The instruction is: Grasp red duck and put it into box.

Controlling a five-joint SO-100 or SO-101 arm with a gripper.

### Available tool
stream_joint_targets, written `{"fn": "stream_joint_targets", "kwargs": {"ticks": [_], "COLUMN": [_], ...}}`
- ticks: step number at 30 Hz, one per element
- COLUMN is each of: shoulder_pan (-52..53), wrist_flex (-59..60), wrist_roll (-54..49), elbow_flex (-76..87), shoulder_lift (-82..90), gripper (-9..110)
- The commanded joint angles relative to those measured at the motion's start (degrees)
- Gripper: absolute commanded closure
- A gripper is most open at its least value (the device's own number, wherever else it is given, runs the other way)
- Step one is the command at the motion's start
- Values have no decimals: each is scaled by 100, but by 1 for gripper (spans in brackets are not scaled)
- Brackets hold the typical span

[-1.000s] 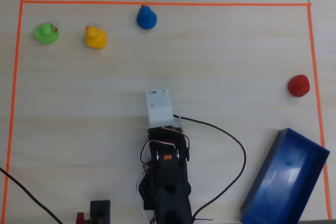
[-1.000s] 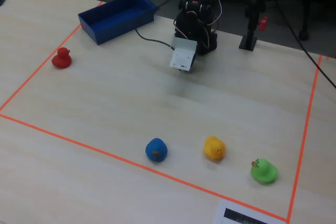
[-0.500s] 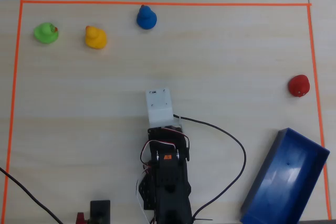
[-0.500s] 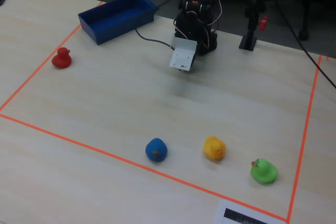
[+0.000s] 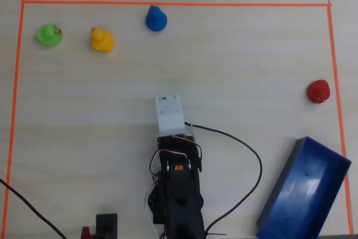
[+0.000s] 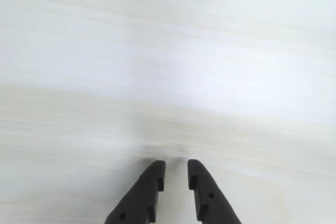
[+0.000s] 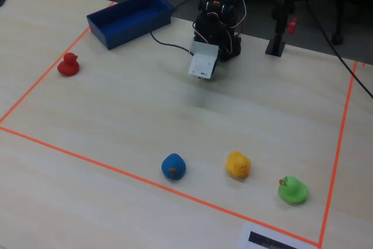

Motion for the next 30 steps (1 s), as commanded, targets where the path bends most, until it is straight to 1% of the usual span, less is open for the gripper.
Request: {"fn": "stream_joint_targets", "kwargs": {"ticks": [1, 26, 30], "shoulder_pan": [53, 44, 44], "wrist_flex": [88, 88, 88], "wrist_roll": [26, 26, 26], "elbow_flex": [26, 26, 26], "shoulder_lift": [-18, -18, -18], "gripper": [98, 98, 101]}}
